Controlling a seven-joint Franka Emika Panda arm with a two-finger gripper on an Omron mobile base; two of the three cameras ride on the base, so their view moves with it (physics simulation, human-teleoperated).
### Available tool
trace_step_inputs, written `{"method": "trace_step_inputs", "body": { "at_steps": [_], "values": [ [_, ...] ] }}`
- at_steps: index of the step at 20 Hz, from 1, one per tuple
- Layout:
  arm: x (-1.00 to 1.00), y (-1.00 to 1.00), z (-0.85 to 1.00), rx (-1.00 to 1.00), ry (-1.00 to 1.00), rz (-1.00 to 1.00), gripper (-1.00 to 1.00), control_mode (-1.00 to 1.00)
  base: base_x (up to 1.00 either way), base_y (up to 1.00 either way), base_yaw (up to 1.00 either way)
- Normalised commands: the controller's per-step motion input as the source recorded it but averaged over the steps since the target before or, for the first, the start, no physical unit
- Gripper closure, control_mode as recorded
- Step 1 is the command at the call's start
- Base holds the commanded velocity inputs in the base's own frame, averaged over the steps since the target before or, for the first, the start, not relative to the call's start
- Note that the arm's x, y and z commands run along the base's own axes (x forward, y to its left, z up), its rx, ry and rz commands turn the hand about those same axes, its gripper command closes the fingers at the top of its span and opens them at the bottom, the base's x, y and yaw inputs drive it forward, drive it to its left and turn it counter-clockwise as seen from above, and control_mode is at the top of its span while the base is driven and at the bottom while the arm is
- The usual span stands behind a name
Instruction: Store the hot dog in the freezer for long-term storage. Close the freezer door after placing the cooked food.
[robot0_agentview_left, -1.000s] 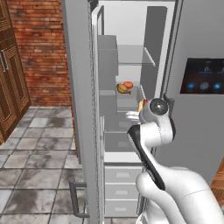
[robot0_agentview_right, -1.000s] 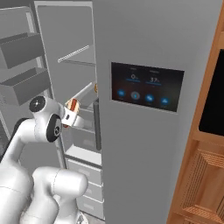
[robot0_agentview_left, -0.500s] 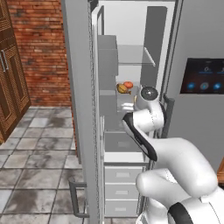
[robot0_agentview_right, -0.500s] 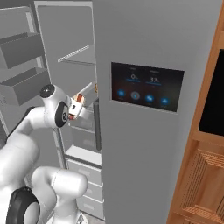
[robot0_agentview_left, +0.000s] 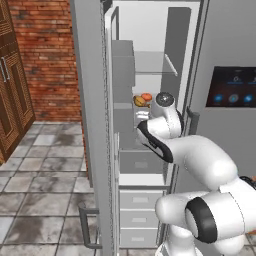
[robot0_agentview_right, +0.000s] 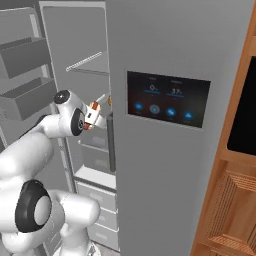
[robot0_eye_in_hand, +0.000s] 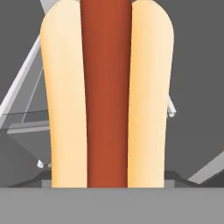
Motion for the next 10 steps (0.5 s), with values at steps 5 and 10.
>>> {"method": "trace_step_inputs", "body": {
  "at_steps": [5, 10],
  "values": [
    [0.57, 0.00, 0.00, 0.00, 0.10, 0.00, 1.00, -1.00, 0.00, 0.00, 0.00],
    [0.56, 0.00, -0.01, 0.00, 0.14, 0.00, 1.00, -1.00, 0.00, 0.00, 0.00]
  ]
}}
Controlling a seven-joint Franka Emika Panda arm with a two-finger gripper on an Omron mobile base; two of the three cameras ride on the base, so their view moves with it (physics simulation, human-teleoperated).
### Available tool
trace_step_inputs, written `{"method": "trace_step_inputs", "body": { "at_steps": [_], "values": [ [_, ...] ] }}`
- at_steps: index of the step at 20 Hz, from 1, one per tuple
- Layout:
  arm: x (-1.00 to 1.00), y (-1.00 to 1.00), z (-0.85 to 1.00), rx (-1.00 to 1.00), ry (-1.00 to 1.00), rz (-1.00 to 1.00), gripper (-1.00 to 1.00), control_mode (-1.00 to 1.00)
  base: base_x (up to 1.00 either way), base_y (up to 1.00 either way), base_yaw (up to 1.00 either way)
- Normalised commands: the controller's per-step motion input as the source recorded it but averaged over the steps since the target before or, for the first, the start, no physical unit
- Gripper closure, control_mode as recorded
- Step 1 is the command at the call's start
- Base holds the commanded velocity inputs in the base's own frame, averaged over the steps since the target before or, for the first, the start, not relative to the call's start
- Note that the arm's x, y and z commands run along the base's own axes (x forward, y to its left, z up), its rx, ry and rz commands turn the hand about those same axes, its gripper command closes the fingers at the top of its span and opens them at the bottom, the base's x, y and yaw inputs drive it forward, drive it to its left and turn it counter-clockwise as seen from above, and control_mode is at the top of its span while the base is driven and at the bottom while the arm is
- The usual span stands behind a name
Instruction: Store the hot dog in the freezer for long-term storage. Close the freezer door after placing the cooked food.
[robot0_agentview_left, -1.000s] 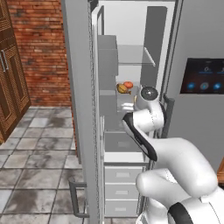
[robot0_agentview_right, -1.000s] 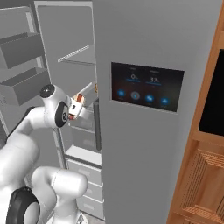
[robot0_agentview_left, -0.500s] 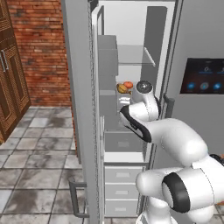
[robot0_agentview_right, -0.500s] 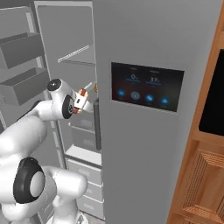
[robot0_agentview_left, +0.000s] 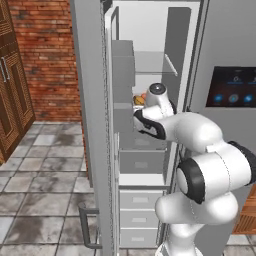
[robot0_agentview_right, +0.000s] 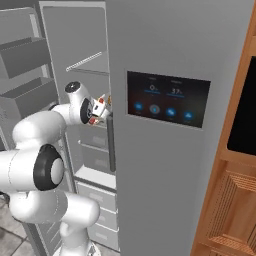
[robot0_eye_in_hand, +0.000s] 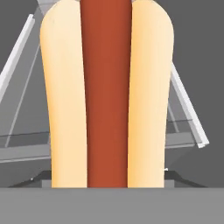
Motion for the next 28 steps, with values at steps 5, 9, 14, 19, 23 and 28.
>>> {"method": "trace_step_inputs", "body": {
  "at_steps": [5, 9, 14, 19, 23, 28],
  "values": [
    [0.54, 0.00, -0.07, 0.00, 0.14, 0.00, 1.00, -1.00, 0.00, 0.00, 0.00],
    [0.45, 0.00, -0.22, 0.00, 0.08, 0.00, 1.00, -1.00, 0.00, 0.00, 0.00],
    [0.34, 0.00, -0.29, 0.00, 0.04, 0.00, 1.00, -1.00, 0.00, 0.00, 0.00],
    [0.31, -0.05, -0.39, 0.00, 0.00, 0.00, 1.00, -1.00, 0.00, 0.00, 0.00],
    [0.36, -0.01, -0.28, 0.00, 0.00, 0.00, 1.00, -1.00, 0.00, 0.00, 0.00],
    [0.31, 0.00, -0.17, 0.00, 0.00, 0.00, 1.00, -1.00, 0.00, 0.00, 0.00]
  ]
}}
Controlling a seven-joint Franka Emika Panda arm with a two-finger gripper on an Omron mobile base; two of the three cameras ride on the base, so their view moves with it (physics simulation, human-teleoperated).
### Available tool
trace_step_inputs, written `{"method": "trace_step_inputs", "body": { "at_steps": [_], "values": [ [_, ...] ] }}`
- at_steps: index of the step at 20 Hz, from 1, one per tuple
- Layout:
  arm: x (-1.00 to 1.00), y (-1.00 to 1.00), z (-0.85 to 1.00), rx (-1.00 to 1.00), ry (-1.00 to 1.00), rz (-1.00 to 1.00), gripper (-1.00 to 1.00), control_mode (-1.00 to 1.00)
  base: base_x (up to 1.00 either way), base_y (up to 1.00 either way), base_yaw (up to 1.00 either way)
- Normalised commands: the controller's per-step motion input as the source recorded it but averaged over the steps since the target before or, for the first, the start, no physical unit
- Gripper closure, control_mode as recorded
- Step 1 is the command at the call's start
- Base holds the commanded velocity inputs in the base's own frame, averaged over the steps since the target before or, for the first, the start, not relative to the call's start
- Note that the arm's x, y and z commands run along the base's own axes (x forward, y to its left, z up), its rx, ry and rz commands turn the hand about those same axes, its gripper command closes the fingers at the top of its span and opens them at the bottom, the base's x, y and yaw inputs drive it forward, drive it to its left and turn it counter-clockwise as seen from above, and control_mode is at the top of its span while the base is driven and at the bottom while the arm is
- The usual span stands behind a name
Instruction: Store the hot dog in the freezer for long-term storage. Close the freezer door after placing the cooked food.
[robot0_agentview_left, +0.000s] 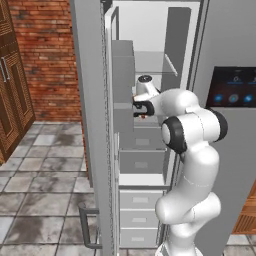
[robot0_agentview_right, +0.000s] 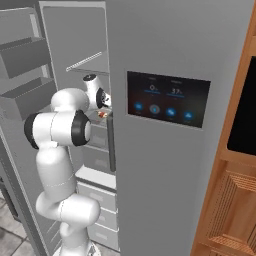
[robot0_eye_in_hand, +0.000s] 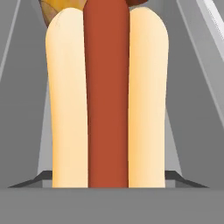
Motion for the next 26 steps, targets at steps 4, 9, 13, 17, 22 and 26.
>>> {"method": "trace_step_inputs", "body": {
  "at_steps": [4, 9, 13, 17, 22, 26],
  "values": [
    [0.04, 0.00, -0.12, 0.00, 0.00, 0.00, 1.00, -1.00, 0.00, 0.00, 0.00],
    [0.00, 0.00, -0.21, 0.00, 0.00, 0.00, -1.00, -1.00, 0.00, 0.00, 0.00],
    [0.00, 0.00, -0.16, 0.00, 0.00, 0.00, -1.00, -1.00, 0.00, 0.00, 0.00],
    [0.00, 0.00, -0.03, 0.00, 0.00, 0.00, -1.00, -1.00, 0.00, 0.00, 0.00],
    [0.00, 0.00, 0.00, 0.00, 0.00, 0.00, -1.00, -1.00, 0.00, 0.00, 0.00],
    [0.00, 0.00, 0.00, 0.00, 0.00, 0.00, -1.00, -1.00, 0.00, 0.00, 0.00]
  ]
}}
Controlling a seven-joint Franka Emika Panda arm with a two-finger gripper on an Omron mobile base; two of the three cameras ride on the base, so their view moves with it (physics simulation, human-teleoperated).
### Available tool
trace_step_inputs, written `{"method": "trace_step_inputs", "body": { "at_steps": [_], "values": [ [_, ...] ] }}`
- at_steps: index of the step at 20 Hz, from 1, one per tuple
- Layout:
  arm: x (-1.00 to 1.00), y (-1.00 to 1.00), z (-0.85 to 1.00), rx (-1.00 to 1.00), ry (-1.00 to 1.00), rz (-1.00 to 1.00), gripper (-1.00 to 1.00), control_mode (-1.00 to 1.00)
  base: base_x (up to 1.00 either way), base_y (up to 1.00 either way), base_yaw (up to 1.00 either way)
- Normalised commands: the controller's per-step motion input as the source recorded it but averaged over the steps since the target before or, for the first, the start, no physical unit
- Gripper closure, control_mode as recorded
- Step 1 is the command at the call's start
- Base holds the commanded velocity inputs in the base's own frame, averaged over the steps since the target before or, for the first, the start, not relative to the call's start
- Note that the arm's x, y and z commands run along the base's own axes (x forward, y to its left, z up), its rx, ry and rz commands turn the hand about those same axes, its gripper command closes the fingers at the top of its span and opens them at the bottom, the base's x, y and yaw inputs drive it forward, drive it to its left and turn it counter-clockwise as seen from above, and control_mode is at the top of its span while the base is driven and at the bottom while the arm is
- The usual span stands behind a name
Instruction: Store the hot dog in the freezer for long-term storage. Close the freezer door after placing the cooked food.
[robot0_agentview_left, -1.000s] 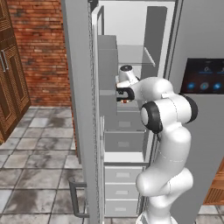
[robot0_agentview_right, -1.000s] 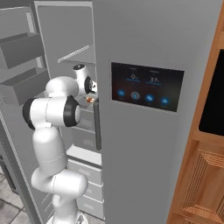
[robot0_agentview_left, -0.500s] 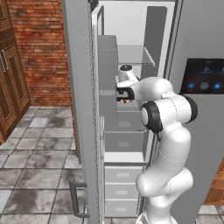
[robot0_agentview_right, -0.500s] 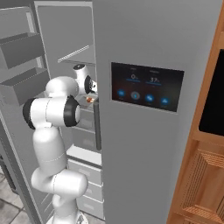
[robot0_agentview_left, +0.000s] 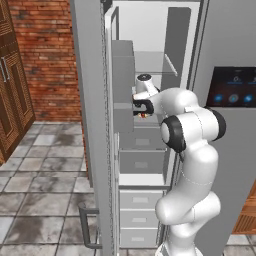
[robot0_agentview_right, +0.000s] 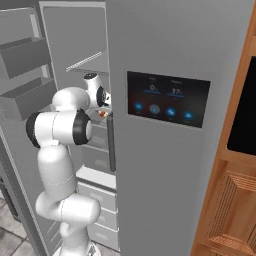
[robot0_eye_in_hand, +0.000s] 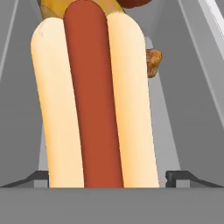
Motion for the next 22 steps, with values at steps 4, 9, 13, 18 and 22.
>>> {"method": "trace_step_inputs", "body": {
  "at_steps": [4, 9, 13, 18, 22],
  "values": [
    [0.00, 0.01, 0.00, 0.00, 0.00, 0.00, -1.00, -1.00, 0.00, 0.00, 0.00],
    [-0.15, 0.02, 0.12, 0.00, -0.09, 0.00, -1.00, -1.00, 0.00, 0.00, 0.00],
    [-0.32, 0.05, 0.16, 0.00, -0.11, 0.00, -1.00, -1.00, 0.00, 0.00, 0.00],
    [-0.43, 0.02, 0.11, 0.00, -0.08, 0.00, -1.00, -1.00, 0.00, 0.00, 0.00],
    [-0.48, 0.03, 0.08, 0.00, -0.07, 0.00, -1.00, -1.00, 0.00, 0.00, 0.00]
  ]
}}
